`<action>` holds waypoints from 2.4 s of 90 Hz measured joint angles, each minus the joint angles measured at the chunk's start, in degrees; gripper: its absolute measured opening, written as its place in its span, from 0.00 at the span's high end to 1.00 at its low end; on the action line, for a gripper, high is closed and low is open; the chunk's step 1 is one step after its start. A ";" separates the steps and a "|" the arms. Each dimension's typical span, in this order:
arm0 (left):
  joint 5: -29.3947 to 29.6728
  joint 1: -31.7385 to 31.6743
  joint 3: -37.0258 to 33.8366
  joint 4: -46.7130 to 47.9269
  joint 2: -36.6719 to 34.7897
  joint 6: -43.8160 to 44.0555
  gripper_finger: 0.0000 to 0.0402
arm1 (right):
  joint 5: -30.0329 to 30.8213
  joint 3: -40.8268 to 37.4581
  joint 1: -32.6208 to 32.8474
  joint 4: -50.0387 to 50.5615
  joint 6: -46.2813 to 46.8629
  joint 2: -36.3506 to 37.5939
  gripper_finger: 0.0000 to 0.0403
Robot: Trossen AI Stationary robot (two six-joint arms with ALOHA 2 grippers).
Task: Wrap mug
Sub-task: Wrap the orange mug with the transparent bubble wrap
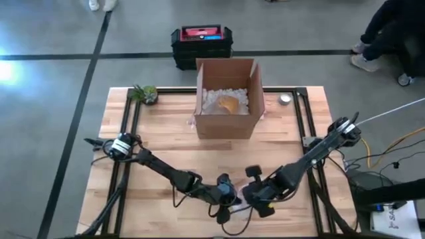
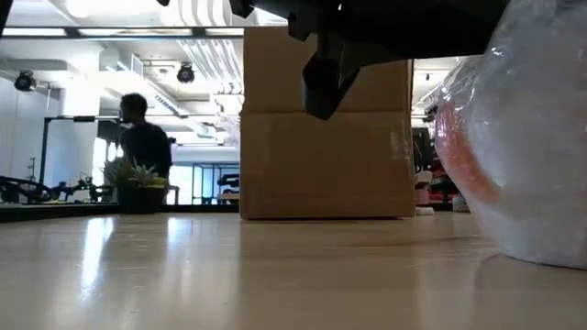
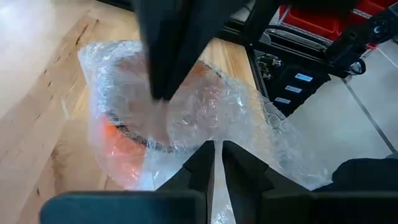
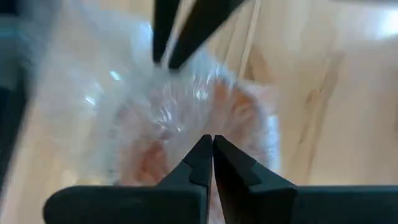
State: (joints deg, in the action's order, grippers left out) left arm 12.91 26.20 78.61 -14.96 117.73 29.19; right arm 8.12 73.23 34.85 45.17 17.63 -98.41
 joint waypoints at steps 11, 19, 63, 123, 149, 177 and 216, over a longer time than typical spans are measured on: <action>0.00 -0.02 0.00 -0.03 -0.01 0.02 0.95 | -2.98 -0.71 -0.09 -1.31 -0.85 -4.90 1.00; 0.00 -0.02 0.00 -0.04 -0.02 0.02 0.95 | -3.64 -0.62 -0.07 -1.66 -1.06 -7.72 1.00; 0.00 -0.04 0.00 -0.04 -0.04 0.04 0.95 | -9.62 3.27 0.02 1.15 -1.86 3.16 1.00; 0.02 -0.01 0.00 -0.07 -0.11 0.03 0.95 | -4.46 1.14 -0.02 -5.95 -5.38 -8.27 1.00; 0.02 -0.02 0.00 -0.45 -0.11 0.04 0.95 | -4.93 1.42 -0.04 -5.09 -5.73 -6.64 1.00; 0.02 -0.02 0.00 -1.03 -0.11 0.06 0.95 | -6.02 1.55 0.03 -3.05 -3.53 -2.62 1.00; -0.37 0.00 0.00 -1.77 -0.11 -0.04 0.95 | -5.31 1.75 0.17 6.42 -0.68 1.92 0.90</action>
State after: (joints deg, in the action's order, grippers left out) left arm 12.53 26.20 78.61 -16.73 117.62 29.15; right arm 2.81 74.98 35.02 51.59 16.95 -96.49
